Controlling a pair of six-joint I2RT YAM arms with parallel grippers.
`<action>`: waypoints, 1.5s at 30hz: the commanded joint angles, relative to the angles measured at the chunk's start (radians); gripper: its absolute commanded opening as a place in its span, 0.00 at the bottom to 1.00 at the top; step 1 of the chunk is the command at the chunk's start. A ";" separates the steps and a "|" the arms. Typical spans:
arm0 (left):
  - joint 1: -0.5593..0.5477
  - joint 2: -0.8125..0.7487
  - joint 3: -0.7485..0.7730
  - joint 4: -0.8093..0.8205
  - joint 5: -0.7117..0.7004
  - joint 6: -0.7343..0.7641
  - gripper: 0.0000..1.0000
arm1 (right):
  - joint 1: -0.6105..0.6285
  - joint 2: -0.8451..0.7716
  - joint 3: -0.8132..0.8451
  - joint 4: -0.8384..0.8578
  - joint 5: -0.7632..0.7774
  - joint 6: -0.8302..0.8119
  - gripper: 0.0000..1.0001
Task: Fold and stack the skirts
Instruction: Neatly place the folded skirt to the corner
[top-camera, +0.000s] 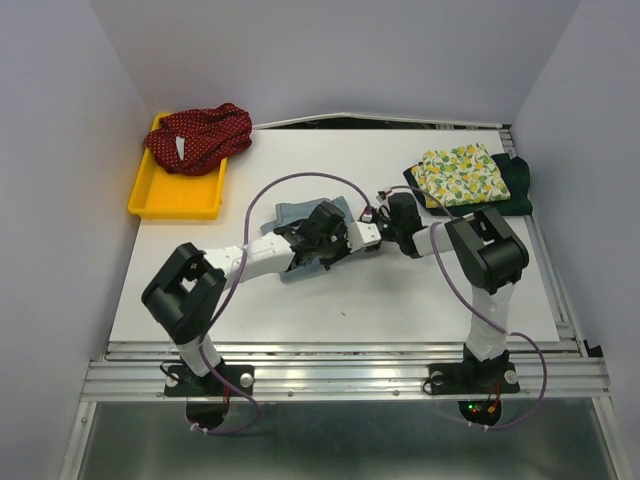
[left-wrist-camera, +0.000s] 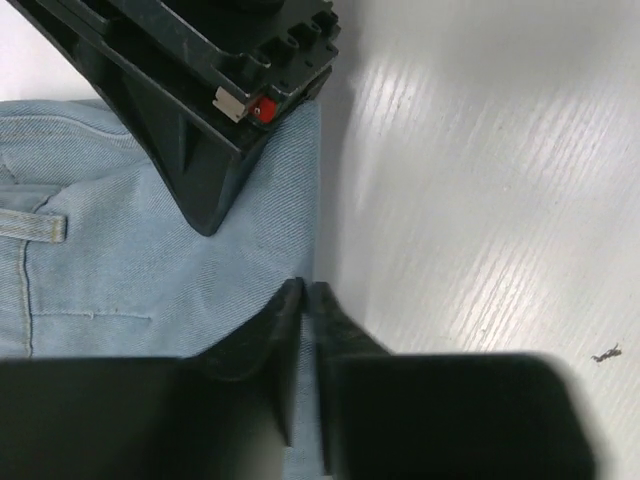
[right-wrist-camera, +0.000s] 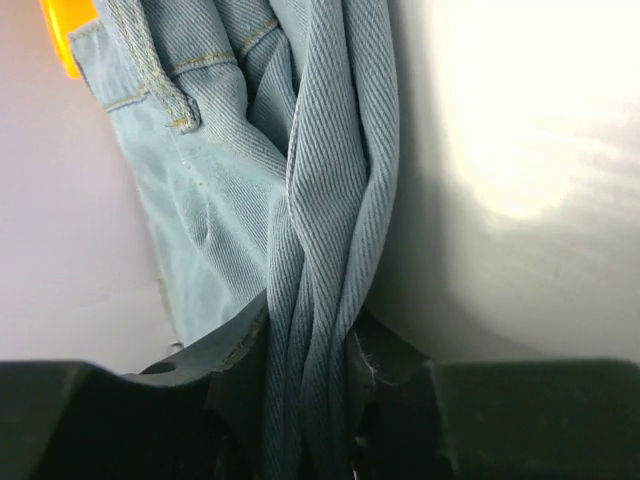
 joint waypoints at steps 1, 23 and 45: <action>0.013 -0.049 0.062 -0.014 0.059 -0.037 0.34 | 0.005 -0.047 0.076 -0.129 0.143 -0.239 0.33; 0.367 -0.375 0.087 -0.124 0.189 -0.175 0.94 | -0.040 -0.321 0.340 -0.598 0.454 -1.050 0.01; 0.367 -0.329 0.071 -0.108 0.248 -0.222 0.95 | -0.279 -0.240 0.624 -0.685 0.393 -1.124 0.01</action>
